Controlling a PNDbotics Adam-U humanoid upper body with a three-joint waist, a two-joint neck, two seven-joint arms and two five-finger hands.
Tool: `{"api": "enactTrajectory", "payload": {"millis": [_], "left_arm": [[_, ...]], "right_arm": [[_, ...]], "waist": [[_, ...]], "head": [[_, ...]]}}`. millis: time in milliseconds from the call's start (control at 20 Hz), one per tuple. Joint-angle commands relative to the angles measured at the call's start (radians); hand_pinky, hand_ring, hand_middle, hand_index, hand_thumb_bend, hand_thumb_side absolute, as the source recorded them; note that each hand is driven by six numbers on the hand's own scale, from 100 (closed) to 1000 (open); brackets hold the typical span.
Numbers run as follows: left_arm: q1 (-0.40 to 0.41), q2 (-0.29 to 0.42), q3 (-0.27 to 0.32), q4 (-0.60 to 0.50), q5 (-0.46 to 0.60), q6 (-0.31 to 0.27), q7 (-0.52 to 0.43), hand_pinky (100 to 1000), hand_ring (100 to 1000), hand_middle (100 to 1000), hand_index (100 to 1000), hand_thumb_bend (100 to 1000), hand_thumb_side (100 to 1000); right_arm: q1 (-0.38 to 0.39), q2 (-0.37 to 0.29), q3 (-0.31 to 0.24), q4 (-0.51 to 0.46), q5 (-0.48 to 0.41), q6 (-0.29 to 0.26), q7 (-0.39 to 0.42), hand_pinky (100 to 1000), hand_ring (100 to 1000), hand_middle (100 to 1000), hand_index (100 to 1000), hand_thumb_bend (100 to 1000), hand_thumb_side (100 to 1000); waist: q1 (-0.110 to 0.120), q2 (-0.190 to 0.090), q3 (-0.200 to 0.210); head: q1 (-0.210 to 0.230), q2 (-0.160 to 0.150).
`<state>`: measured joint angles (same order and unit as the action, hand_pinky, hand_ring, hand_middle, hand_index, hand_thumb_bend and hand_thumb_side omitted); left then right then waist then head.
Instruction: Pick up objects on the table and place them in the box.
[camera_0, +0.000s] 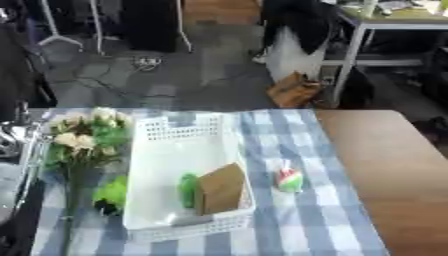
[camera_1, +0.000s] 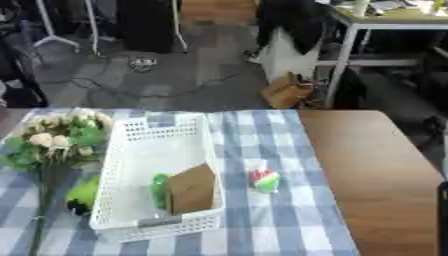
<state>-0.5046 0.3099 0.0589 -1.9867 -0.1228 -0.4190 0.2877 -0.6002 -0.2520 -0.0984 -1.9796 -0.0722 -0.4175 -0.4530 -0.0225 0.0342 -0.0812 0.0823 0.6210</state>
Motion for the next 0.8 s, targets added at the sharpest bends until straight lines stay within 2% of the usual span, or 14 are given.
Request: {"api": "enactTrajectory", "payload": {"millis": [50, 150, 200, 400, 450, 550, 650, 750, 800], "left_arm": [[-0.019, 0.024, 0.003, -0.013, 0.002, 0.000, 0.002, 773, 989, 952, 1000, 100, 840], [-0.019, 0.024, 0.003, -0.013, 0.002, 0.000, 0.002, 773, 989, 951, 1000, 100, 840], [-0.021, 0.023, 0.003, -0.013, 0.002, 0.000, 0.002, 773, 989, 951, 1000, 100, 839], [-0.023, 0.023, 0.001, -0.013, 0.001, 0.001, 0.001, 773, 988, 951, 1000, 100, 838], [-0.023, 0.023, 0.000, -0.013, 0.002, 0.001, 0.000, 773, 988, 951, 1000, 100, 838], [-0.022, 0.024, -0.004, -0.013, 0.003, 0.002, -0.003, 773, 988, 951, 1000, 100, 836], [-0.022, 0.024, -0.009, -0.013, 0.005, 0.003, -0.007, 773, 988, 951, 1000, 100, 836], [-0.022, 0.023, -0.011, -0.013, 0.008, 0.004, -0.011, 773, 988, 951, 1000, 100, 835], [-0.022, 0.023, -0.015, -0.013, 0.009, 0.004, -0.014, 773, 988, 951, 1000, 100, 833]], "right_arm": [[-0.013, -0.015, -0.004, -0.020, -0.006, 0.002, -0.002, 795, 808, 783, 794, 100, 999], [-0.013, -0.015, -0.005, -0.020, -0.006, 0.004, -0.003, 797, 812, 784, 794, 100, 996], [-0.014, -0.019, -0.004, -0.020, -0.002, 0.016, 0.000, 806, 829, 793, 802, 100, 963], [-0.033, -0.057, 0.000, -0.020, 0.061, 0.109, 0.057, 824, 865, 825, 831, 100, 967], [-0.039, -0.065, 0.002, -0.020, 0.074, 0.125, 0.071, 837, 886, 852, 859, 100, 999], [-0.070, -0.113, 0.019, -0.018, 0.127, 0.176, 0.137, 867, 919, 881, 894, 100, 1000], [-0.130, -0.181, 0.055, 0.008, 0.232, 0.227, 0.270, 873, 921, 886, 898, 100, 1000], [-0.165, -0.205, 0.071, 0.028, 0.300, 0.244, 0.355, 877, 915, 887, 897, 100, 1000], [-0.196, -0.233, 0.100, 0.054, 0.343, 0.236, 0.415, 880, 914, 890, 900, 100, 1000]], "waist": [[0.006, 0.000, 0.001], [0.006, 0.000, 0.002], [0.007, 0.001, 0.005], [0.005, -0.002, 0.013], [0.003, -0.003, 0.014], [-0.003, -0.008, 0.020], [-0.009, -0.013, 0.029], [-0.012, -0.016, 0.034], [-0.017, -0.020, 0.039]], "head": [[-0.008, -0.005], [-0.016, 0.001], [-0.014, 0.004], [-0.002, 0.015], [-0.001, 0.016], [-0.005, 0.020], [-0.013, 0.022], [-0.018, 0.024], [-0.026, 0.026]]}}
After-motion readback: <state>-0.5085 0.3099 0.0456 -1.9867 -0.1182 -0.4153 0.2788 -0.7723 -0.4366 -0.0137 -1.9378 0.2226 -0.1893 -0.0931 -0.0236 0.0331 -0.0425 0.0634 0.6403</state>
